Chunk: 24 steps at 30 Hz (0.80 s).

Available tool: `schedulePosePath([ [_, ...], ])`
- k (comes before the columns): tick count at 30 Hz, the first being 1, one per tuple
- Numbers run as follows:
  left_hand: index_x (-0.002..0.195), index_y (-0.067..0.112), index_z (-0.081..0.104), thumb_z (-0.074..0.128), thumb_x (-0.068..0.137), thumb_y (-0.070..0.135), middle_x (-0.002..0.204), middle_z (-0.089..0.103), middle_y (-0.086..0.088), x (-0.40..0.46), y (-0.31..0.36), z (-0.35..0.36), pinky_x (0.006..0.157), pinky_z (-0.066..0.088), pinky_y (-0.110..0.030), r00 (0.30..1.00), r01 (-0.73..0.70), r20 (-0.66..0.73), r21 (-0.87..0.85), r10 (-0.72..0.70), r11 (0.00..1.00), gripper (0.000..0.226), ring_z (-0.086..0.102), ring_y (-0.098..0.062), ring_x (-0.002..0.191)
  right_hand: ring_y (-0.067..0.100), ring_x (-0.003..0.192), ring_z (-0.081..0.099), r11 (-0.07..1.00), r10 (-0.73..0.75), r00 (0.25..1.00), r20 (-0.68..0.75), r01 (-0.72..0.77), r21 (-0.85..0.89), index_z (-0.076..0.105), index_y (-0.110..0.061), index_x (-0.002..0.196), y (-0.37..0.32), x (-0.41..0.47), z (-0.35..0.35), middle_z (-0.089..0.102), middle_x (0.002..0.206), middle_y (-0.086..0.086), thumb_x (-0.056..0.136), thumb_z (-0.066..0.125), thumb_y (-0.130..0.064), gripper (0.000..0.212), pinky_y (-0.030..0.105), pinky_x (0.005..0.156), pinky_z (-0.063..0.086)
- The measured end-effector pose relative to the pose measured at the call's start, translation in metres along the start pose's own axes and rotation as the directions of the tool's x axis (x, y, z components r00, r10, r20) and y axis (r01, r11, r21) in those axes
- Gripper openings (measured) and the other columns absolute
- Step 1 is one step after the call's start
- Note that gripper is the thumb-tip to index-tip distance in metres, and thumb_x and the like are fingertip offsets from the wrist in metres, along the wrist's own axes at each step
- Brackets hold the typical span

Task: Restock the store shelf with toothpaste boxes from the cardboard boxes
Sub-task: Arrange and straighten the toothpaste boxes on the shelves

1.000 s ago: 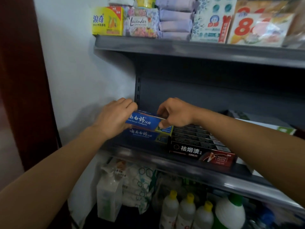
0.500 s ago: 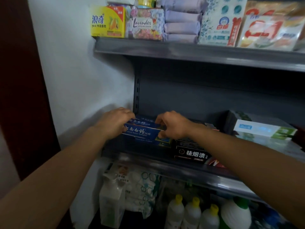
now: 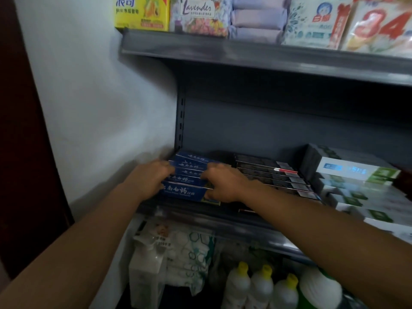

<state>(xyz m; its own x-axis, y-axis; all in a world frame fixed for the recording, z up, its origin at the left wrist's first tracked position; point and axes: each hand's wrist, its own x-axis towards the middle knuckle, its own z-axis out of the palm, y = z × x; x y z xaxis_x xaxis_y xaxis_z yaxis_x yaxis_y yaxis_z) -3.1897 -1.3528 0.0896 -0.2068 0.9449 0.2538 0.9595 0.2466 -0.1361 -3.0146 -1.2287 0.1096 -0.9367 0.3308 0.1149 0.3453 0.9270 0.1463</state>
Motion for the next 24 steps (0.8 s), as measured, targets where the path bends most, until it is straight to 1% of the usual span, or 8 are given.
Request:
schedulePosePath([
  [5,0.128,0.017,0.054,0.065,0.084,0.012,0.132,0.049,-0.002,0.000,-0.004,0.004,0.094,0.042,-0.033,1.000,-0.012,0.009,0.015,0.012,1.000,0.045,0.047,-0.021,0.122,0.026,0.107,0.052,1.000,-0.013,1.000,0.000,0.013,-0.019,0.059,-0.009,0.115,-0.002,0.004,0.010,0.050,0.118,0.008,0.085,0.066,-0.034,0.039,0.028,0.071,0.036],
  [10,0.128,0.017,0.055,0.067,0.083,0.013,0.130,0.050,-0.002,0.002,-0.007,-0.001,0.092,0.041,-0.031,0.998,-0.047,0.032,0.024,0.046,0.999,0.047,0.049,-0.020,0.120,0.026,0.111,0.050,0.999,-0.017,1.000,0.024,0.018,-0.028,0.058,-0.009,0.119,-0.003,0.005,0.009,0.049,0.120,0.008,0.086,0.064,-0.035,0.042,0.033,0.080,0.044],
  [12,0.126,0.018,0.057,0.069,0.081,0.014,0.127,0.051,-0.001,0.005,-0.007,-0.006,0.090,0.040,-0.029,0.997,-0.061,0.046,0.001,0.061,0.998,0.046,0.050,-0.019,0.117,0.026,0.111,0.049,0.999,-0.015,0.999,0.035,0.016,-0.033,0.058,-0.009,0.118,-0.001,0.004,0.007,0.049,0.118,0.008,0.086,0.065,-0.035,0.042,0.032,0.079,0.043],
  [15,0.123,0.020,0.058,0.074,0.078,0.019,0.122,0.053,0.001,0.011,-0.006,-0.017,0.085,0.040,-0.027,0.995,-0.079,0.067,-0.016,0.080,0.997,0.048,0.052,-0.017,0.112,0.024,0.114,0.048,1.000,-0.014,1.000,0.006,0.014,-0.006,0.057,-0.012,0.122,0.004,0.002,-0.003,0.049,0.120,0.006,0.085,0.067,-0.038,0.047,0.033,0.083,0.044],
  [17,0.127,0.021,0.056,0.076,0.076,0.025,0.124,0.054,0.001,0.016,-0.003,-0.024,0.089,0.044,-0.030,0.993,-0.091,0.078,-0.019,0.093,0.996,0.055,0.052,-0.018,0.113,0.023,0.113,0.048,1.000,-0.004,1.000,0.006,0.004,0.006,0.055,-0.014,0.126,0.008,-0.002,-0.011,0.049,0.120,0.006,0.084,0.067,-0.039,0.050,0.031,0.081,0.042],
  [19,0.133,0.021,0.052,0.076,0.077,0.029,0.128,0.053,0.002,0.019,0.003,-0.030,0.093,0.045,-0.033,0.992,-0.094,0.087,-0.018,0.095,0.995,0.061,0.052,-0.018,0.116,0.023,0.111,0.049,1.000,0.013,1.000,0.007,-0.013,0.001,0.054,-0.014,0.126,0.012,-0.007,-0.018,0.049,0.119,0.005,0.084,0.067,-0.038,0.050,0.030,0.077,0.041],
  [21,0.134,0.020,0.052,0.074,0.080,0.034,0.131,0.053,0.001,0.022,0.013,-0.036,0.095,0.045,-0.034,0.991,-0.099,0.084,-0.025,0.101,0.995,0.061,0.052,-0.018,0.117,0.024,0.111,0.050,1.000,0.029,1.000,0.003,-0.029,-0.001,0.054,-0.015,0.124,0.017,-0.015,-0.023,0.049,0.119,0.005,0.084,0.067,-0.038,0.049,0.031,0.079,0.043],
  [24,0.133,0.021,0.053,0.070,0.083,0.038,0.128,0.055,0.002,0.022,0.034,-0.041,0.094,0.045,-0.033,0.990,-0.120,0.068,-0.029,0.122,0.992,0.055,0.053,-0.018,0.115,0.024,0.109,0.051,0.999,0.032,0.999,-0.015,-0.032,-0.008,0.054,-0.016,0.125,0.027,-0.029,-0.029,0.050,0.118,0.005,0.084,0.067,-0.040,0.049,0.032,0.081,0.045],
])
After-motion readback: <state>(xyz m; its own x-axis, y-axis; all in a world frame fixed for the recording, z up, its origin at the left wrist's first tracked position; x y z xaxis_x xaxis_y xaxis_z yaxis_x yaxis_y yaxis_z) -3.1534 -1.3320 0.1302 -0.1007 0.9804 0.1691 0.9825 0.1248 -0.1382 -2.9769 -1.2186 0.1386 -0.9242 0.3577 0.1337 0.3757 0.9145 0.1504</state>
